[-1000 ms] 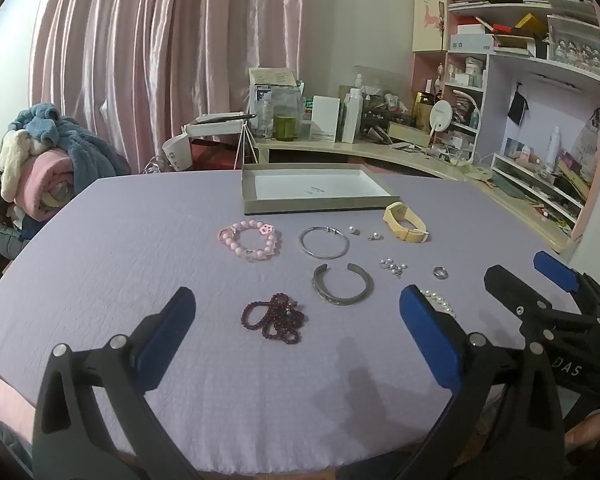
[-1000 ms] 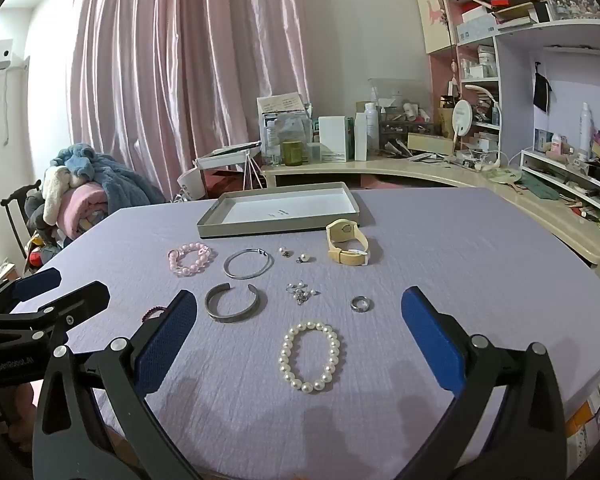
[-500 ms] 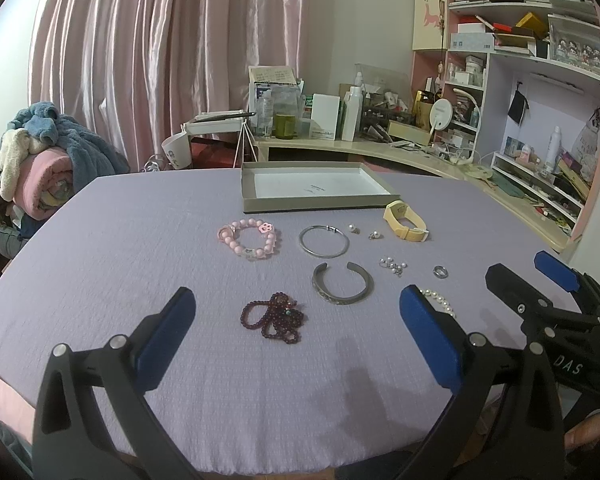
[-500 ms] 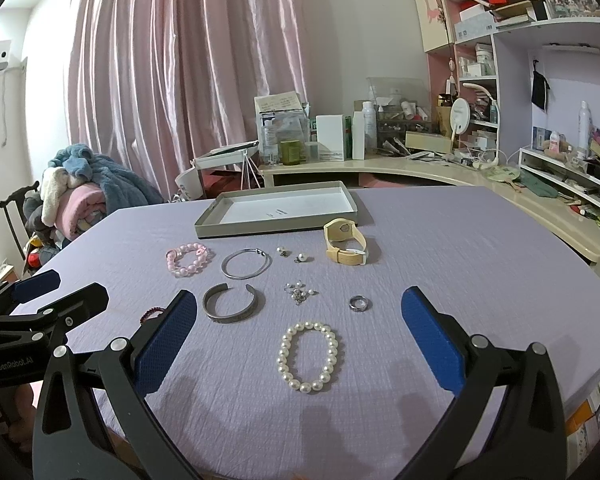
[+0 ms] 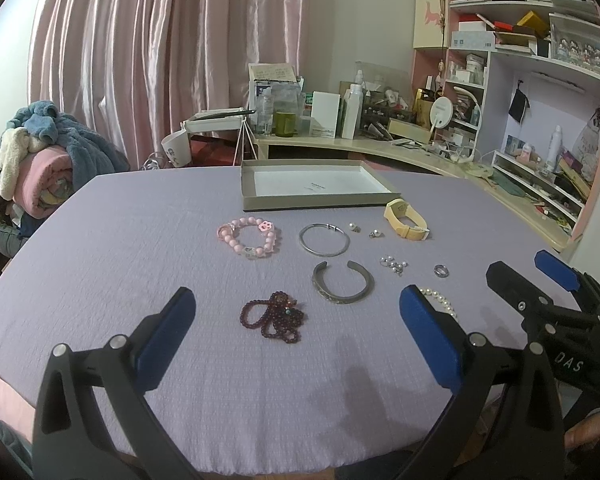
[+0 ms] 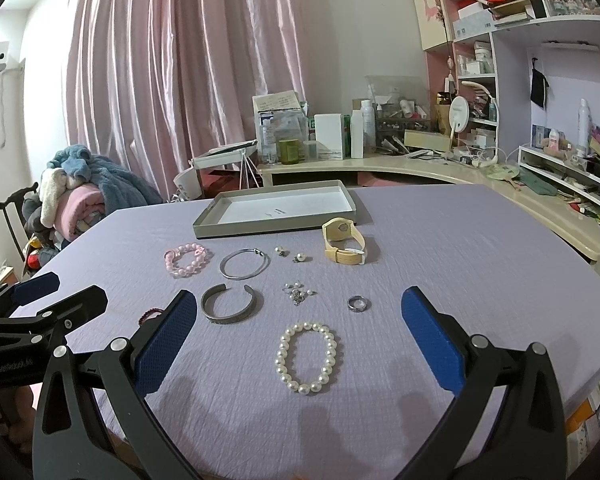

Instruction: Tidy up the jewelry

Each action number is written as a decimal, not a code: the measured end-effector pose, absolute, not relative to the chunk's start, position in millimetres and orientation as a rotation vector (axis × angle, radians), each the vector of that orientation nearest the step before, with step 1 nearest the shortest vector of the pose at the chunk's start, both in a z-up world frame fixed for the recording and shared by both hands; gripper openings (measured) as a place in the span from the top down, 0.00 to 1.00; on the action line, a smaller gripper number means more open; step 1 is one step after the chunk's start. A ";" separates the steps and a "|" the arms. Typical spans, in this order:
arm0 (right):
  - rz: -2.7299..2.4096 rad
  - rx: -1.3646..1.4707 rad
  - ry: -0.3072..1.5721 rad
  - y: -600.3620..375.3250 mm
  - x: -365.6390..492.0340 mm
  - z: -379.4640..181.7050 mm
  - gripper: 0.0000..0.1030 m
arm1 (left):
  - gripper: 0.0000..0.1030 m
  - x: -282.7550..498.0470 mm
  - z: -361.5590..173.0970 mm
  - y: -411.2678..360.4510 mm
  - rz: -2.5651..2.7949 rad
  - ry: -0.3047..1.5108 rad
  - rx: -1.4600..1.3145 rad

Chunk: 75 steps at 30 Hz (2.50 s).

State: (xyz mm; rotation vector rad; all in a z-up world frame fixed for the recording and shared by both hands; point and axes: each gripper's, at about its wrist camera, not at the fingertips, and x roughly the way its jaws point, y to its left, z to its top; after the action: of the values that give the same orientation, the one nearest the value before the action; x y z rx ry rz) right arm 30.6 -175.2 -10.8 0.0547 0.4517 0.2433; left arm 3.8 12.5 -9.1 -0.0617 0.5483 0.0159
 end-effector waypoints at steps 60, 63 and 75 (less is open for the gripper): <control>0.193 0.006 0.767 -179.8 67.3 -59.6 0.09 | 0.02 23.3 -51.4 41.7 0.110 0.736 -0.143; 0.177 0.019 0.804 -181.9 74.8 -64.3 0.20 | 0.02 26.5 -53.5 47.2 0.115 0.758 -0.166; 0.175 -0.019 0.915 -177.5 98.9 -82.1 0.36 | 0.02 48.7 -60.7 43.2 0.126 0.826 -0.160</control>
State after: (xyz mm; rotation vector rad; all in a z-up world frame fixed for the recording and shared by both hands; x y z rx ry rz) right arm 98.9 -177.5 -82.1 -0.0191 0.9153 0.1755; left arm 48.7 43.2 -60.7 -0.1598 0.8258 0.1260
